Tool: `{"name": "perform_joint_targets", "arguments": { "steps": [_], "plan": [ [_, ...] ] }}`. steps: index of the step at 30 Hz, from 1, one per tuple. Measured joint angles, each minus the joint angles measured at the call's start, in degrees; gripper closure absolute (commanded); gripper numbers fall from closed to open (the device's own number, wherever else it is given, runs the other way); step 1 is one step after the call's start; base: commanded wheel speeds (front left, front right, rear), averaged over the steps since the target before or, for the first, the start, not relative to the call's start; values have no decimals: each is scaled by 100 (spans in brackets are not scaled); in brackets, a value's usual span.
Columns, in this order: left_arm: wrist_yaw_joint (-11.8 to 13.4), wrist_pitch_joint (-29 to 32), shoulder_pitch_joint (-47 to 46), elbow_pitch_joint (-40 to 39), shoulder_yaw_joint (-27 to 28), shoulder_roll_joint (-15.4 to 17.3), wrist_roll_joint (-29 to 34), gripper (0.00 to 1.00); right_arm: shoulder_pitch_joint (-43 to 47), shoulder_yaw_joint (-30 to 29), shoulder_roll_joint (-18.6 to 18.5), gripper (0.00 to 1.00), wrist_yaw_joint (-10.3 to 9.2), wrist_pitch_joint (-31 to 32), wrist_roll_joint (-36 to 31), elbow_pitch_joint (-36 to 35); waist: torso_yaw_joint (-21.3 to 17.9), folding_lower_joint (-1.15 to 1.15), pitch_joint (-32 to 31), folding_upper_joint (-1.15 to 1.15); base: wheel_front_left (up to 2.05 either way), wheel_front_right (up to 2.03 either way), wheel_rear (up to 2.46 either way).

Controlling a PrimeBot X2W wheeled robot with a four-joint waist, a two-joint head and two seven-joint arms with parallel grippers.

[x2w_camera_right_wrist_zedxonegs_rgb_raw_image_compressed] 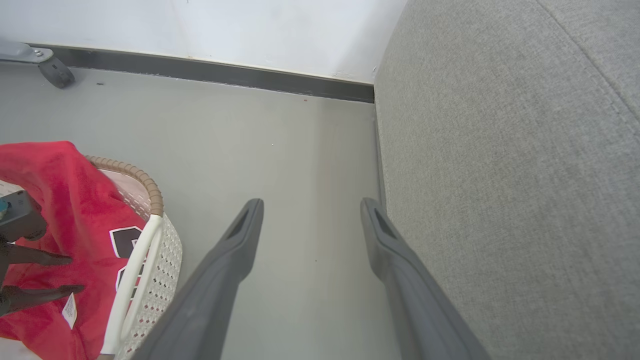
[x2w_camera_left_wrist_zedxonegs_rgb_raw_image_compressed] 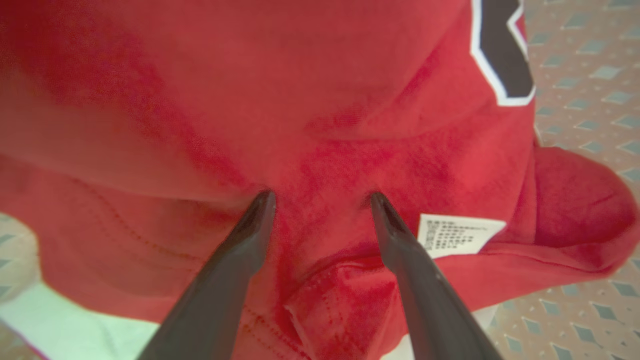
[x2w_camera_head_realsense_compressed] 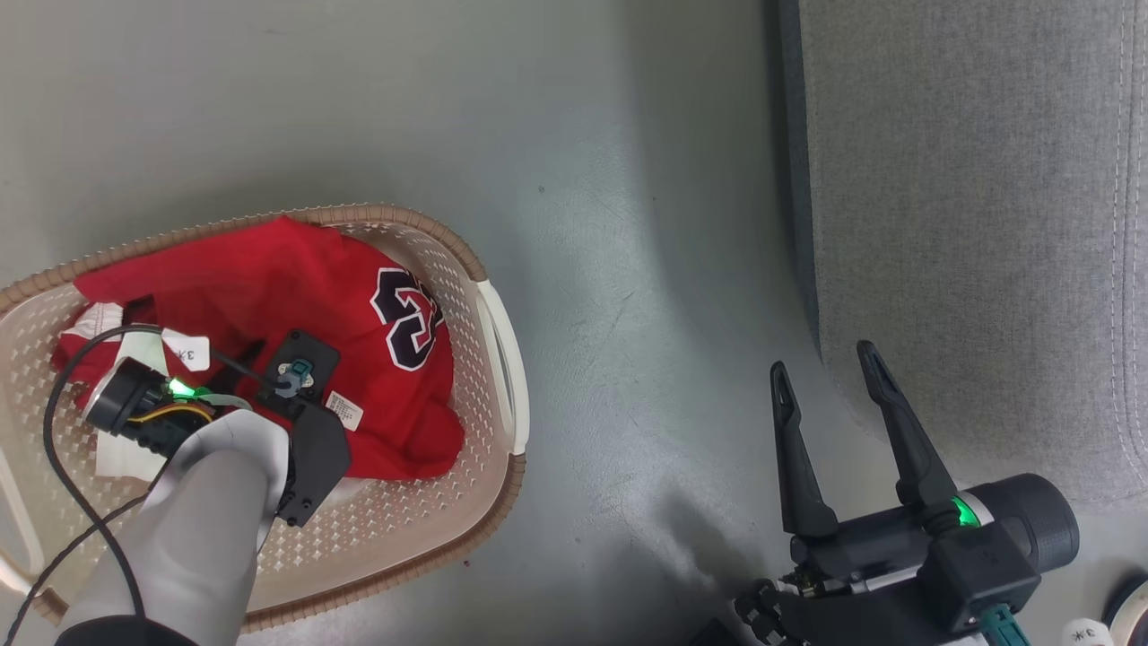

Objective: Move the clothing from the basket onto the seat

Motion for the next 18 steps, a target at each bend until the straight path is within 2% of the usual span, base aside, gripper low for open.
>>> {"name": "perform_joint_targets", "arguments": {
  "steps": [14, 15, 16, 17, 18],
  "plan": [
    [359, 148, -229, 405, 147, -200, -53, 0, 202, -56, 2, 0, -26, -30, -100, -425, 53, 0, 65, 0, 0, 0, 0],
    [396, 153, -250, 437, 162, -211, -59, 36, 216, -55, 2, 0, -26, -30, -101, -446, 57, 0, 68, 0, 0, 0, 0],
    [408, 158, -274, 465, 159, -218, -59, 90, 237, -54, 2, 0, -26, -30, -103, -466, 60, 0, 70, 0, 0, 0, 0],
    [452, 185, -279, 486, 166, -223, -59, 100, 264, -53, 3, 0, -26, -30, -110, -489, 63, 0, 69, 0, 0, 0, 0],
    [480, 226, -280, 513, 179, -231, -60, 100, 283, -52, 3, 0, -26, -30, -111, -511, 66, 0, 68, 0, 0, 0, 0]
  ]
}}
